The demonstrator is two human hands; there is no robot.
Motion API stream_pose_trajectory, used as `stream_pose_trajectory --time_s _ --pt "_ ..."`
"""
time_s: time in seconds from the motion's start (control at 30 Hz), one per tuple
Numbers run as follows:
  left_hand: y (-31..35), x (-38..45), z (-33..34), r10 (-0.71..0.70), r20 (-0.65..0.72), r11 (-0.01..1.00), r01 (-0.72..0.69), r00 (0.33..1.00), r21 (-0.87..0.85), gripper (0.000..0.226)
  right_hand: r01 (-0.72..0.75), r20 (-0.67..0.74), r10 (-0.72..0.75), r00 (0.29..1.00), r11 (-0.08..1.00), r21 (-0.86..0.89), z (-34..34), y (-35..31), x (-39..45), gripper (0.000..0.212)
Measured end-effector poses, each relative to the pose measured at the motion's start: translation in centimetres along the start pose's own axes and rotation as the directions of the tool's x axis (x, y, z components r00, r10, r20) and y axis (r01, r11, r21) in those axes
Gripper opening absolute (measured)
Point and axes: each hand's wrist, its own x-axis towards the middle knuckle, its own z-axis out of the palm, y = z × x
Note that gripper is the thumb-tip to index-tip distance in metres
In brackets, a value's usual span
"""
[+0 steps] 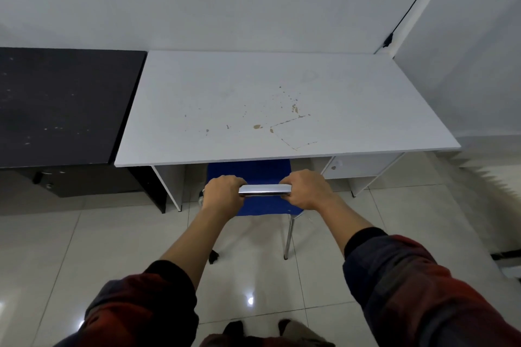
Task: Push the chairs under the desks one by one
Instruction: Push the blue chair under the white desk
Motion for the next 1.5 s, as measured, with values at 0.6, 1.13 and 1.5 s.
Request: stream_pose_trajectory --time_s 0.6,1.13,1.5 --pt "-0.3 2.7 -1.6 0.026 0.071 1.000 -0.025 0.997 -0.014 0.021 -0.063 -0.034 0.064 0.997 0.997 0.044 -0.3 0.6 2.4 0.015" --pt "0.5 1.8 -0.8 -0.049 -0.077 0.997 0.054 0.996 0.057 0.023 -0.096 -0.112 0.093 0.989 0.995 -0.017 0.3 0.4 2.0 0.020" --pt "1.0 4.1 -1.2 -0.015 -0.055 0.999 0.013 0.998 -0.035 0.016 -0.145 -0.088 0.144 0.986 0.989 -0.003 -0.8 1.8 3.6 0.025"
